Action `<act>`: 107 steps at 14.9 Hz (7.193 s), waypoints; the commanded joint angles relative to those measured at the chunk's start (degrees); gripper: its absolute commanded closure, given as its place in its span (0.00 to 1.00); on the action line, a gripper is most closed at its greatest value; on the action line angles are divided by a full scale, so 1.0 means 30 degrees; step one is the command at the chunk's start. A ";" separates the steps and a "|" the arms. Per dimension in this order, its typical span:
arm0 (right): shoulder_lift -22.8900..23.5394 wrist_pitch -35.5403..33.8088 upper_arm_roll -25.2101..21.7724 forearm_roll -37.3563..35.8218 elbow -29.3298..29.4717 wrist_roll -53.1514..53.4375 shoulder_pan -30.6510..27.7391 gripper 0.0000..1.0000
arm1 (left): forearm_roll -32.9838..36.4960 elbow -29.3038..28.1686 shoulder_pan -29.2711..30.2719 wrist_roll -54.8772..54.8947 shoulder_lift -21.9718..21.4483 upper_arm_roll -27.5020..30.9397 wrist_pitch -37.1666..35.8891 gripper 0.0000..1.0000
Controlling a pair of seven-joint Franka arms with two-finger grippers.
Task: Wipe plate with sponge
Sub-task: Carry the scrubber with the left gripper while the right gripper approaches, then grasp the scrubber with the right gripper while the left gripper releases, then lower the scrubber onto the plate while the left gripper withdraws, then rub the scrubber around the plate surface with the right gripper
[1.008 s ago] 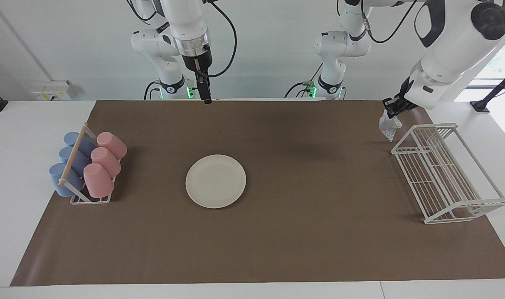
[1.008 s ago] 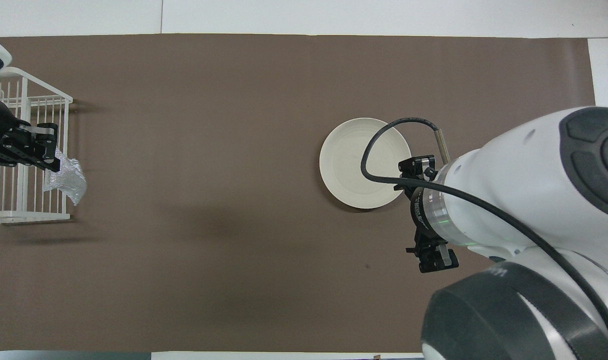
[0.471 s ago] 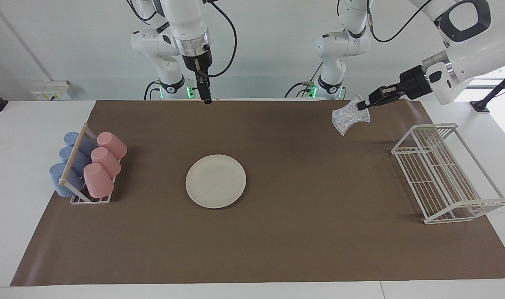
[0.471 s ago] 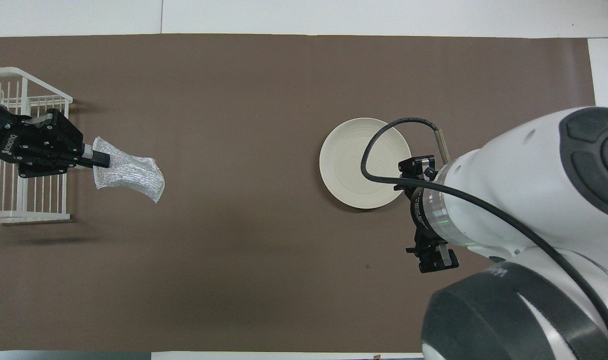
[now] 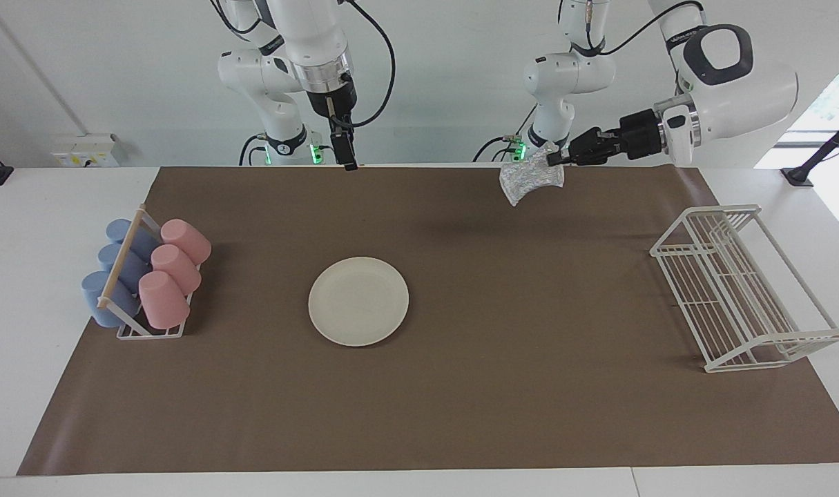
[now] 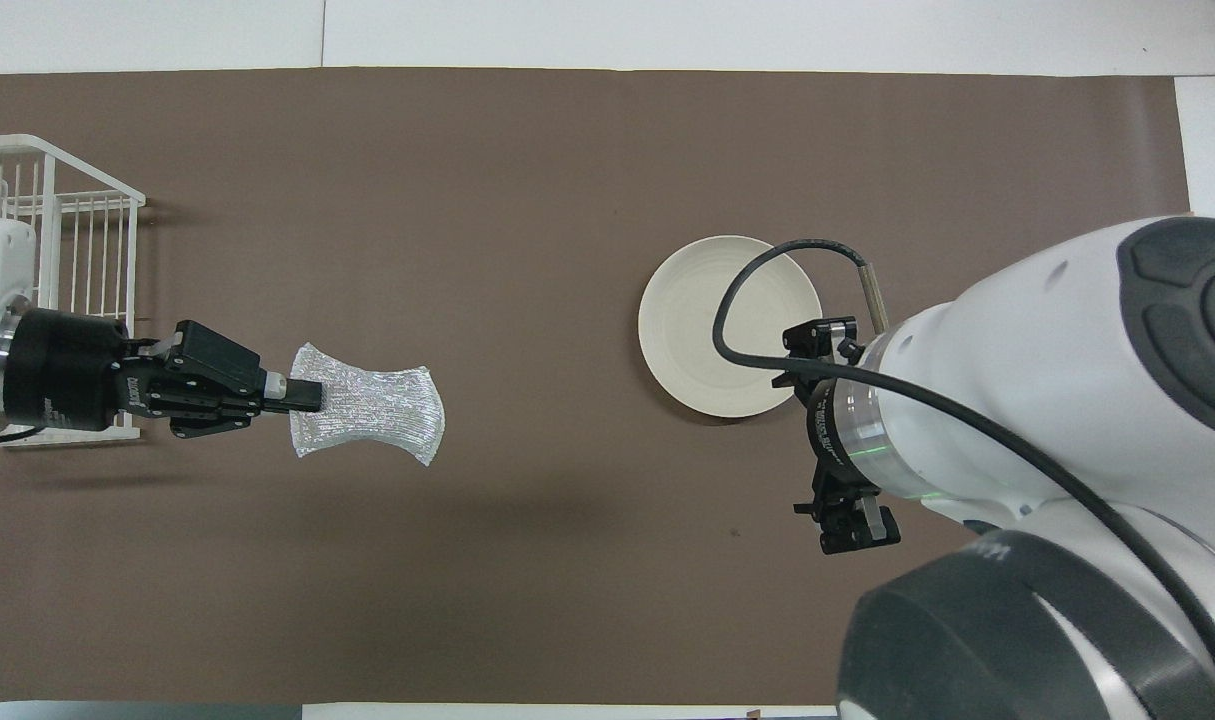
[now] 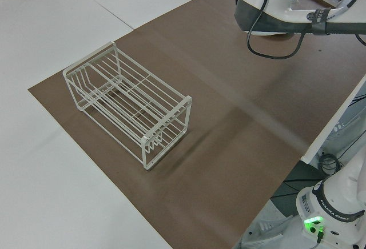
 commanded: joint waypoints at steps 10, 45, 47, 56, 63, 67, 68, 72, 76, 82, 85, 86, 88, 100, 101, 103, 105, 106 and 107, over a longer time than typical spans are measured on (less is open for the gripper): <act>-0.0354 0.5207 0.0053 0.0333 -0.1780 0.6537 0.3446 0.00 | -0.6410 -0.6692 -0.2196 0.8873 -0.1386 0.0107 0.0028 1.00; 0.0378 0.8837 -0.0035 0.0070 -0.4997 -0.0266 0.4721 1.00 | -0.1704 -0.4619 -0.1525 0.5924 -0.1769 0.0136 -0.0939 0.00; 0.1194 1.2548 -0.0035 0.0070 -0.6958 -0.3870 0.3283 1.00 | 0.0346 -0.3973 -0.1116 0.5392 -0.1681 0.0107 -0.0793 0.00; 0.5529 2.0326 -0.0035 0.0099 -1.0895 -0.9979 -0.0004 1.00 | 1.0014 -0.2329 -0.0702 0.4807 -0.1183 0.0049 0.2424 0.00; 0.7732 2.2879 -0.0035 0.0099 -1.0865 -1.4891 -0.2518 1.00 | 1.4911 -0.2329 -0.0733 0.4776 -0.0978 -0.0010 0.4947 0.00; 0.7849 2.2909 0.0023 0.0186 -1.0865 -1.5960 -0.3112 1.00 | 1.5386 -0.2300 -0.0645 0.4132 -0.0948 -0.0010 0.5067 0.00; 0.7908 2.2938 0.0053 0.0274 -1.0865 -1.5378 -0.2849 1.00 | 1.5386 -0.2300 -0.0645 0.4131 -0.0948 -0.0010 0.5096 0.00; 0.8112 2.3989 0.0082 0.0421 -1.0807 -1.0844 -0.0597 1.00 | 1.5386 -0.2271 -0.0645 0.4131 -0.0919 -0.0010 0.5126 0.00; 0.8611 2.5253 0.0053 0.0421 -1.0719 -0.9479 0.0086 1.00 | 1.5386 -0.2300 -0.0674 0.4102 -0.0919 -0.0010 0.5126 0.00; 0.8611 2.4872 -0.0035 0.0421 -1.0748 -1.5690 -0.2551 1.00 | 1.5386 -0.2300 -0.0703 0.3137 -0.0948 -0.0010 0.5126 0.00; 0.8611 2.4872 -0.0064 0.0421 -1.0748 -1.6365 -0.2700 1.00 | 1.5386 -0.2300 -0.0704 0.2901 -0.0948 -0.0039 0.5155 0.00; 0.8611 2.4872 -0.0064 0.0421 -1.0748 -1.6310 -0.2758 1.00 | 1.5386 -0.2300 -0.0703 0.2900 -0.0948 -0.0039 0.5213 0.00; 0.8611 2.4901 0.0023 0.0421 -1.0835 -1.5205 -0.2381 1.00 | 1.5386 -0.2300 -0.0732 0.2871 -0.0919 -0.0039 0.5330 0.00; 0.8524 2.3448 0.0024 0.0421 -0.9172 -0.8226 0.0903 1.00 | 1.5386 -0.2300 -0.0965 0.2316 -0.0919 -0.0098 0.5389 0.00; 0.8408 2.1667 -0.0005 0.0421 -0.8151 -0.7557 0.1164 1.00 | 1.5386 -0.2300 -0.1054 0.2140 -0.0919 -0.0098 0.5390 0.00; 0.8028 1.8501 -0.0064 0.0189 -0.6013 -0.5860 0.1546 1.00 | 1.5386 -0.2300 -0.1055 0.2109 -0.0919 -0.0098 0.5419 0.00; 0.7705 1.5540 -0.0093 -0.0221 -0.3873 -0.3955 0.1956 1.00 | 1.5386 -0.2300 -0.1055 0.2080 -0.0919 -0.0098 0.5419 0.00; 0.7587 1.4018 -0.0094 -0.0716 -0.2703 -0.2960 0.2016 1.00 | 1.5386 -0.2300 -0.1055 0.2080 -0.0919 -0.0098 0.5419 0.00; 0.7470 1.2379 -0.0094 -0.1301 -0.1386 -0.1790 0.2162 1.00 | 1.5328 -0.2300 -0.1055 0.2051 -0.0919 -0.0098 0.5419 0.00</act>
